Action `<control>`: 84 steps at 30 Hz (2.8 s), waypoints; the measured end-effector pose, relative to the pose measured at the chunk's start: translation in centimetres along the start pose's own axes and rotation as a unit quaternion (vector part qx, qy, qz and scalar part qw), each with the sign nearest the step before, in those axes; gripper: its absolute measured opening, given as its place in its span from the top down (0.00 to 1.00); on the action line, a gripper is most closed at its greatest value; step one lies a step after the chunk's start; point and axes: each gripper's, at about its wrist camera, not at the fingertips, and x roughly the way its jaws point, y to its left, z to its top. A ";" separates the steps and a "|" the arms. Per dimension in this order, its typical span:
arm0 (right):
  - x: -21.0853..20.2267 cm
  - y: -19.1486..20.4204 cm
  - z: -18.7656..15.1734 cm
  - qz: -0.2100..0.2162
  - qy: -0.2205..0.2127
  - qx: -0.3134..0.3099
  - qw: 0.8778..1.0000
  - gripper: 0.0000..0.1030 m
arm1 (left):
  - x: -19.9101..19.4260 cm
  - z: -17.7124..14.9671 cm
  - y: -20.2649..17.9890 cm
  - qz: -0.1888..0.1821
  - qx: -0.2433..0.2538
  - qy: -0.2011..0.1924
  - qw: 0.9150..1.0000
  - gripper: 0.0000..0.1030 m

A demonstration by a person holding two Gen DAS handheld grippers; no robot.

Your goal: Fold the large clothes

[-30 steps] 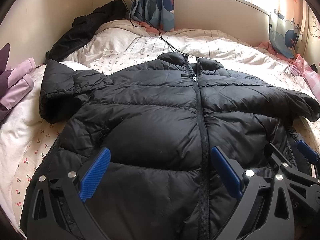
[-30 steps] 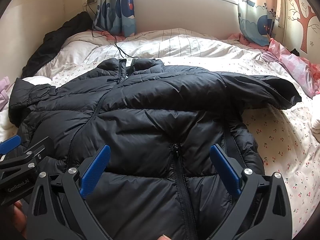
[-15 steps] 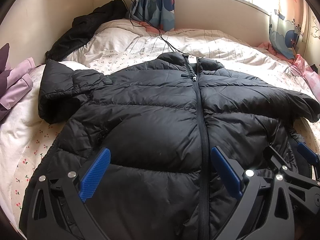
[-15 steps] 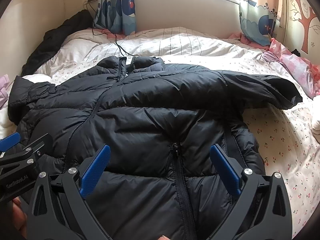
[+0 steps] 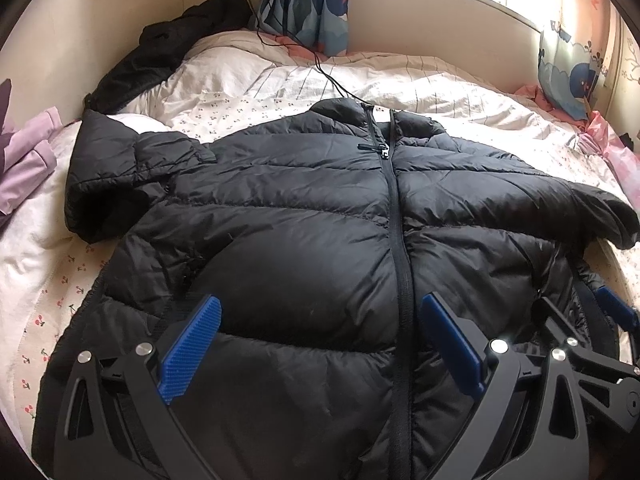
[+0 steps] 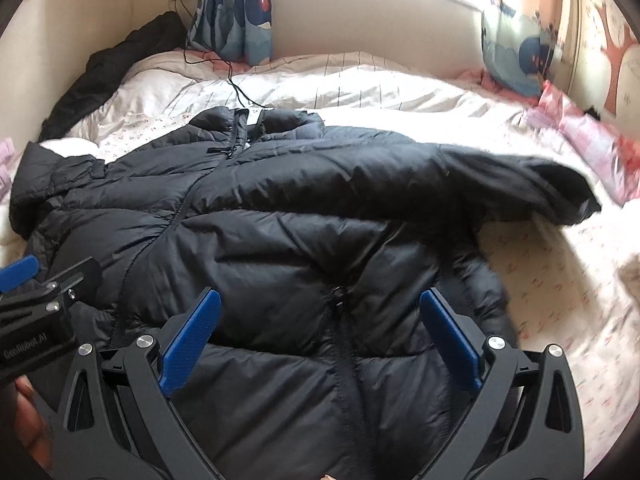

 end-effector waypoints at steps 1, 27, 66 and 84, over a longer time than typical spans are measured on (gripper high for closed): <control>-0.2 -0.3 0.3 -0.008 -0.003 -0.011 1.000 0.07 | 0.2 0.1 0.1 -0.003 -0.005 0.003 1.000 0.07; 19.0 -34.0 11.1 -0.134 0.189 -0.038 0.972 0.91 | 2.9 -0.6 -0.4 -0.004 -0.009 0.046 0.999 0.07; 20.4 -55.0 -4.3 0.140 -0.029 0.584 0.799 0.84 | 3.4 -0.9 0.3 -0.010 -0.022 0.057 0.998 0.07; 5.2 -43.4 16.4 0.174 -0.239 0.375 0.878 0.97 | 1.3 -0.1 3.6 -0.010 -0.066 0.039 0.997 0.07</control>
